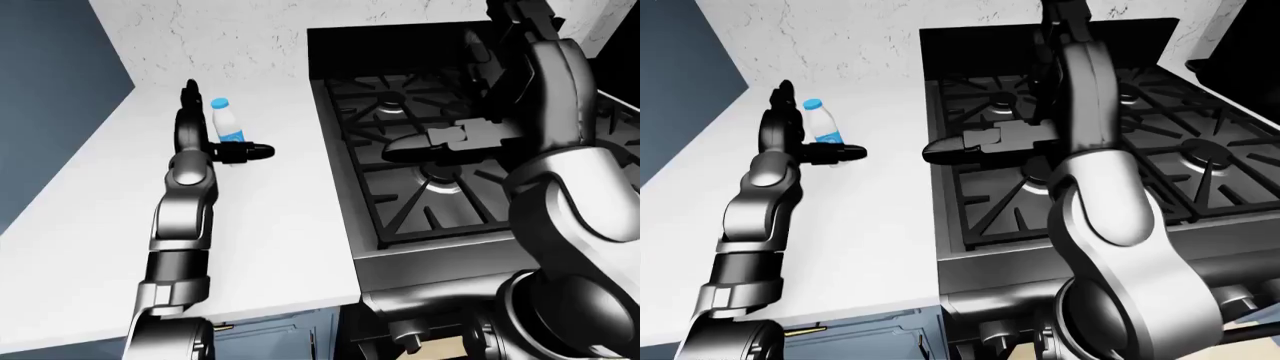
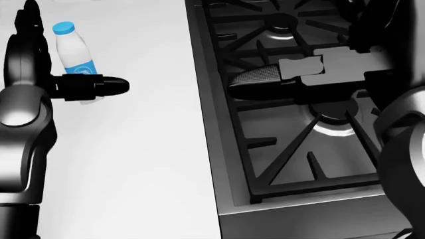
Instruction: Move the drinks to the dining counter.
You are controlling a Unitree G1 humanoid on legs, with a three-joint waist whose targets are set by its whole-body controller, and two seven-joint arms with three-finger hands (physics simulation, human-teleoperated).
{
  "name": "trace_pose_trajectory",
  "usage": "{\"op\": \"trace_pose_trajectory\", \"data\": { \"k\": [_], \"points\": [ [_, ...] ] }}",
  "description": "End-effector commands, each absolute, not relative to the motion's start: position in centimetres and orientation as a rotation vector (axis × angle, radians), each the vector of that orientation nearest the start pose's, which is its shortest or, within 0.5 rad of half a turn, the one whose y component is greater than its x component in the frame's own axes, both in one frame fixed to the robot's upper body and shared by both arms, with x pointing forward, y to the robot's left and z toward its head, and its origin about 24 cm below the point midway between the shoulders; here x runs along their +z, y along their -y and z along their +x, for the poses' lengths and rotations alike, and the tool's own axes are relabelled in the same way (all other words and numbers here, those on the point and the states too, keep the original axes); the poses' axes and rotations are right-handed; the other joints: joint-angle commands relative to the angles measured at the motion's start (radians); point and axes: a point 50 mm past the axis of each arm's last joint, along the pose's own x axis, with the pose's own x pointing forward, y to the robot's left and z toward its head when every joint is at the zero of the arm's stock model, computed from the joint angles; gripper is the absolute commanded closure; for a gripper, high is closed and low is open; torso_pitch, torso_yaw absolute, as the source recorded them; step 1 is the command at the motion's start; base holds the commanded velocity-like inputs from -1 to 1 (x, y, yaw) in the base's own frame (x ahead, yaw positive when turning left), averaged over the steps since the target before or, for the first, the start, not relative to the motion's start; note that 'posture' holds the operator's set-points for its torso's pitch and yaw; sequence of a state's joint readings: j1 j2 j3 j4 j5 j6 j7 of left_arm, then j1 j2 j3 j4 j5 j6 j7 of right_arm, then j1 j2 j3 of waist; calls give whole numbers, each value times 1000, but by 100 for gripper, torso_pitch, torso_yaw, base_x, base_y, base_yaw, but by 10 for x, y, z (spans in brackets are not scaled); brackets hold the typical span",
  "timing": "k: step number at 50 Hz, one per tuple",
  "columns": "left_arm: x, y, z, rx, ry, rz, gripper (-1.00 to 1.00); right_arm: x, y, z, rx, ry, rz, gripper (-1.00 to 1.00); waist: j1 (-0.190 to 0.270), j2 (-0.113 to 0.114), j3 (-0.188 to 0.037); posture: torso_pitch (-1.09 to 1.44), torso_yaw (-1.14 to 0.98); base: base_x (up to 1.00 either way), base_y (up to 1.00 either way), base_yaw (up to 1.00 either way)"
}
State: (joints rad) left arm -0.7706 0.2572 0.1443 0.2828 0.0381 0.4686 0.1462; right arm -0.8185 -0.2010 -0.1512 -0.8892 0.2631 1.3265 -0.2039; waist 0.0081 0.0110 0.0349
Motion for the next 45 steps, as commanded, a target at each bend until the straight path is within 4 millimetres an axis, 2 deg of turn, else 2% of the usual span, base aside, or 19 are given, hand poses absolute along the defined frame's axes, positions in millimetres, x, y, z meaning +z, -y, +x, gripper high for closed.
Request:
{"op": "trace_pose_trajectory", "data": {
  "k": [1, 16, 23, 27, 38, 42, 45],
  "points": [
    [207, -195, 373, 253, 147, 193, -100, 309, 137, 234, 35, 440, -65, -100, -1, -1, -23, 0, 0, 0, 0, 0],
    [188, -203, 387, 284, 106, 201, -100, 310, 136, 235, 35, 440, -65, -100, -3, 1, -27, 0, 0, 0, 0, 0],
    [185, -201, 392, 284, 92, 203, -91, 311, 137, 234, 35, 442, -65, -100, -3, 0, -27, 0, 0, 0, 0, 0],
    [181, -201, 395, 286, 83, 199, -73, 310, 137, 235, 34, 441, -64, -100, -2, -2, -28, 0, 0, 0, 0, 0],
    [174, -204, 396, 312, 69, 188, -41, 307, 136, 235, 36, 438, -65, -100, -3, 0, -31, 0, 0, 0, 0, 0],
    [175, -205, 397, 324, 75, 179, -15, 307, 136, 234, 36, 439, -65, -100, -3, 1, -32, 0, 0, 0, 0, 0],
    [176, -206, 396, 332, 80, 174, 18, 307, 136, 234, 37, 440, -66, -100, -4, 1, -32, 0, 0, 0, 0, 0]
  ]
}}
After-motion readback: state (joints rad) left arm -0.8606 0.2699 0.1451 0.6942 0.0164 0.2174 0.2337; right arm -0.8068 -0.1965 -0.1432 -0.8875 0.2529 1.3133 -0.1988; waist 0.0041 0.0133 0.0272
